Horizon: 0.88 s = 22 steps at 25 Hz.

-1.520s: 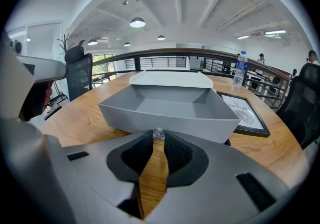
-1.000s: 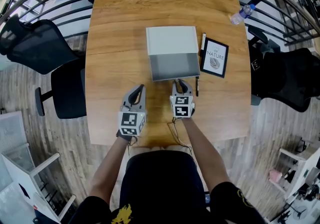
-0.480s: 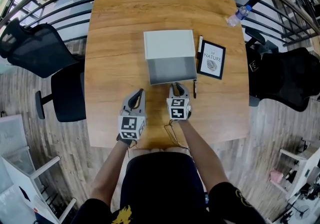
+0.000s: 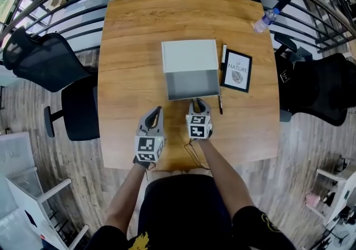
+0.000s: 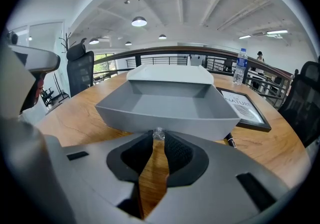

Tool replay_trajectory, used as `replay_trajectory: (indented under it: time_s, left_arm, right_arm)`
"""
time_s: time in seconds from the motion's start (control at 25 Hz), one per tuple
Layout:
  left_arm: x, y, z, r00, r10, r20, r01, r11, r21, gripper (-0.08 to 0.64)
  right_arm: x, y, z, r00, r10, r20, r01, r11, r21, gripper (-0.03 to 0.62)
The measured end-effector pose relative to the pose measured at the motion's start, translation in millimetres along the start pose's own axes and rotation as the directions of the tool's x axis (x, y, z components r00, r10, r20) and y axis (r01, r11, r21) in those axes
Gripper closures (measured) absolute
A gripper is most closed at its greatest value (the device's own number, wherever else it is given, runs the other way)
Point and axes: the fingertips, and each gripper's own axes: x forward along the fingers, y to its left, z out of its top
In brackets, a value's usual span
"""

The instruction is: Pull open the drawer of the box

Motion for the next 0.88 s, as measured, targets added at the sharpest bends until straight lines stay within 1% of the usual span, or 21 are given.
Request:
replay_trajectory:
  time_s: [0.08,0.2,0.36,0.52,0.64,0.76,0.88]
  left_arm:
    - [-0.2,0.1,-0.3,1.000,0.008,-0.001,-0.008,1.000,-0.001,0.543]
    - [-5.0,-0.1,-11.5,0.999,0.023,-0.030,-0.023,1.000,-0.008,0.543]
    - [-16.9,-0.8,-19.6,0.998,0.052,-0.042,-0.053,0.998,-0.021,0.543]
    - [-29.4,-4.2,-27.0,0.996,0.064,-0.055,-0.066,0.998,-0.025,0.543]
    - [-43.2,-11.2,-28.4,0.997,0.055,-0.052,-0.056,0.998,-0.023,0.543]
    - [-60.7,-19.5,-26.6,0.999,0.035,-0.041,-0.036,0.999,-0.014,0.543]
    - [-74.0,-27.0,-19.1,1.000,0.001,-0.017,0.000,1.000,0.010,0.543]
  right_arm:
    - [1.7,0.0,2.3,1.000,0.010,0.003,-0.010,1.000,0.011,0.523]
    - [2.5,1.3,2.1,1.000,0.027,0.007,-0.027,1.000,0.016,0.523]
    - [5.6,0.3,4.8,0.999,0.033,0.030,-0.033,0.999,0.004,0.522]
    - [10.5,-0.6,-0.8,1.000,0.026,-0.001,-0.026,1.000,0.000,0.520]
    - [3.1,1.7,-7.8,0.999,0.042,-0.026,-0.041,0.998,0.039,0.485]
    - [-19.3,0.7,-14.9,0.999,0.034,-0.027,-0.032,0.997,0.068,0.485]
    - [-48.6,-8.6,-10.1,1.000,-0.007,0.006,0.006,0.995,0.095,0.494]
